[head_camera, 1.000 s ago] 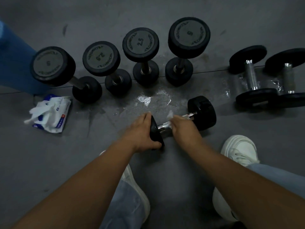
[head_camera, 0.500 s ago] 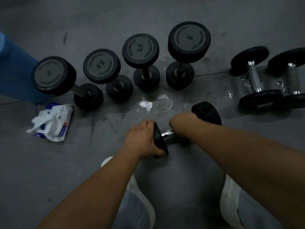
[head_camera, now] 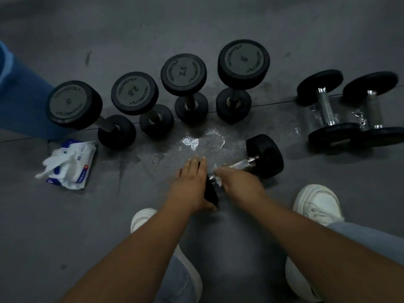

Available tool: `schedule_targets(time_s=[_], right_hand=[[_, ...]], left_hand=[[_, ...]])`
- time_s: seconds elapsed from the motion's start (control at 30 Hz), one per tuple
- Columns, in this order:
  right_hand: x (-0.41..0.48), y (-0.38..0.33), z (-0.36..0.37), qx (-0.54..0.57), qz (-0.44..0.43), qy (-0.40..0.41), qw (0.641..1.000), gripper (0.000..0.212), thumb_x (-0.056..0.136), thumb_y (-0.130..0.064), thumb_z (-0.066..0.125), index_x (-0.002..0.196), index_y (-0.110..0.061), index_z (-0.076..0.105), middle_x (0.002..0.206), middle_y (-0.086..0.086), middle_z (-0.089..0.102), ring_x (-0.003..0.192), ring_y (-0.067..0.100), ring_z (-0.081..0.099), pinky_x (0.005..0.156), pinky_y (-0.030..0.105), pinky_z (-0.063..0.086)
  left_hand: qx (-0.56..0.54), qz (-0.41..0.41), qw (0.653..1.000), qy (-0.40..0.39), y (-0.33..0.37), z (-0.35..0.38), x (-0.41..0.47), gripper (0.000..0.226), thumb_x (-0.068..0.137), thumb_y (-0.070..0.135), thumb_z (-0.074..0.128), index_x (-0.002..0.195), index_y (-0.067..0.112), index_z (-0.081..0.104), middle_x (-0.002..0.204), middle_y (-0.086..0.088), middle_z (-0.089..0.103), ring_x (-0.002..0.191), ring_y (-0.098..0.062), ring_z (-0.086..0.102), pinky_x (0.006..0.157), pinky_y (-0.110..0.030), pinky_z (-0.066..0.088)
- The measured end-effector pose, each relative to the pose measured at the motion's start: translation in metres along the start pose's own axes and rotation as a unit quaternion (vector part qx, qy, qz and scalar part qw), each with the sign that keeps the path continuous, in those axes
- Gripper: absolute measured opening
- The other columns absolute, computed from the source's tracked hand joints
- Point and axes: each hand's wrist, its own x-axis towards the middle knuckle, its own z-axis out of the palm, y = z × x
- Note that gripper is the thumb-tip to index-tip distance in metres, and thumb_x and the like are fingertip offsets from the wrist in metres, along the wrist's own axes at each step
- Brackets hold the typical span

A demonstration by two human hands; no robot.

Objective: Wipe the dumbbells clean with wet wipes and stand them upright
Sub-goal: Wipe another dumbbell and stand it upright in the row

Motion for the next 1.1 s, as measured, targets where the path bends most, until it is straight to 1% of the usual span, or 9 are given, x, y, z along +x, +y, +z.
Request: schedule_targets(time_s=[0.1,0.23,0.37,0.47,0.6,0.7,0.83,1.0,1.1], right_hand=[[0.008,0.011,-0.008,-0.012,0.071,0.074,0.995,0.026,0.100,-0.040,0.034,0.116,-0.029,0.051,0.108,0.004,0.067,0.095,0.032,0.064,0.082,0.034,0.050],[0.004,-0.007,0.000,-0.024,-0.010,-0.054,0.998,0.031,0.098,-0.044,0.038,0.125,-0.034,0.050,0.120,0.001,0.064,0.102,0.028,0.063,0.079,0.031,0.045],[0.009,0.014,-0.006,0.019,0.105,0.074,0.991,0.033,0.098,-0.034,0.039,0.131,-0.033,0.042,0.133,-0.002,0.056,0.108,0.034,0.061,0.088,0.038,0.049],[0.006,0.007,0.000,0.008,0.019,-0.014,1.000,0.044,0.099,-0.034,0.043,0.142,-0.039,0.038,0.141,-0.007,0.051,0.119,0.027,0.056,0.095,0.036,0.047],[0.016,0.014,-0.009,-0.003,0.068,0.041,0.997,0.040,0.097,-0.028,0.042,0.137,-0.034,0.042,0.141,-0.006,0.049,0.114,0.029,0.058,0.090,0.037,0.046],[0.017,0.011,-0.008,-0.079,0.003,-0.065,0.995,0.048,0.089,-0.022,0.049,0.136,-0.027,0.040,0.142,-0.003,0.043,0.113,0.029,0.058,0.088,0.040,0.050],[0.036,0.011,-0.021,-0.215,0.021,-0.058,0.975,0.030,0.090,-0.012,0.049,0.119,-0.021,0.048,0.122,0.006,0.052,0.104,0.030,0.062,0.076,0.037,0.048],[0.057,-0.003,-0.022,-0.321,0.037,-0.145,0.935,0.032,0.090,-0.014,0.051,0.119,-0.021,0.062,0.122,0.004,0.061,0.112,0.026,0.060,0.086,0.037,0.049],[0.058,0.000,-0.033,-0.345,0.026,-0.241,0.907,0.034,0.091,-0.015,0.053,0.124,-0.020,0.060,0.129,0.004,0.058,0.118,0.027,0.056,0.092,0.040,0.046]], left_hand=[[0.009,-0.017,1.000,0.022,0.002,0.007,-0.001,0.139,0.061,0.050,0.088,0.156,0.016,-0.008,0.164,-0.009,0.000,0.151,-0.029,0.004,0.122,-0.042,0.013],[-0.004,-0.006,1.000,0.025,-0.004,0.002,0.007,0.130,0.060,0.047,0.086,0.156,0.016,0.004,0.160,-0.007,0.014,0.148,-0.027,0.018,0.119,-0.040,0.023],[-0.004,0.001,1.000,0.010,-0.009,-0.005,0.014,0.131,0.057,0.050,0.087,0.156,0.017,0.008,0.158,-0.004,0.019,0.145,-0.025,0.024,0.116,-0.039,0.028],[-0.006,0.002,1.000,0.004,-0.011,-0.006,0.016,0.131,0.056,0.050,0.088,0.155,0.018,0.008,0.159,-0.003,0.020,0.144,-0.024,0.025,0.114,-0.038,0.029],[-0.012,0.000,1.000,-0.005,-0.014,-0.007,0.018,0.134,0.055,0.051,0.088,0.156,0.018,0.007,0.160,-0.003,0.018,0.145,-0.025,0.024,0.115,-0.038,0.030],[-0.011,0.003,1.000,-0.017,-0.013,-0.009,0.020,0.135,0.056,0.049,0.088,0.157,0.017,0.005,0.161,-0.005,0.016,0.147,-0.025,0.021,0.117,-0.037,0.028],[0.005,0.007,1.000,-0.011,-0.015,-0.011,0.021,0.134,0.055,0.052,0.087,0.156,0.016,0.007,0.159,-0.005,0.020,0.144,-0.025,0.027,0.114,-0.035,0.033],[0.047,0.026,0.999,0.003,-0.014,-0.007,0.018,0.134,0.053,0.058,0.084,0.155,0.020,0.007,0.153,-0.002,0.029,0.136,-0.025,0.037,0.108,-0.037,0.036],[0.037,0.034,0.997,-0.060,-0.019,-0.011,0.022,0.137,0.052,0.058,0.086,0.156,0.023,0.004,0.153,-0.001,0.035,0.135,-0.024,0.043,0.106,-0.035,0.038]])
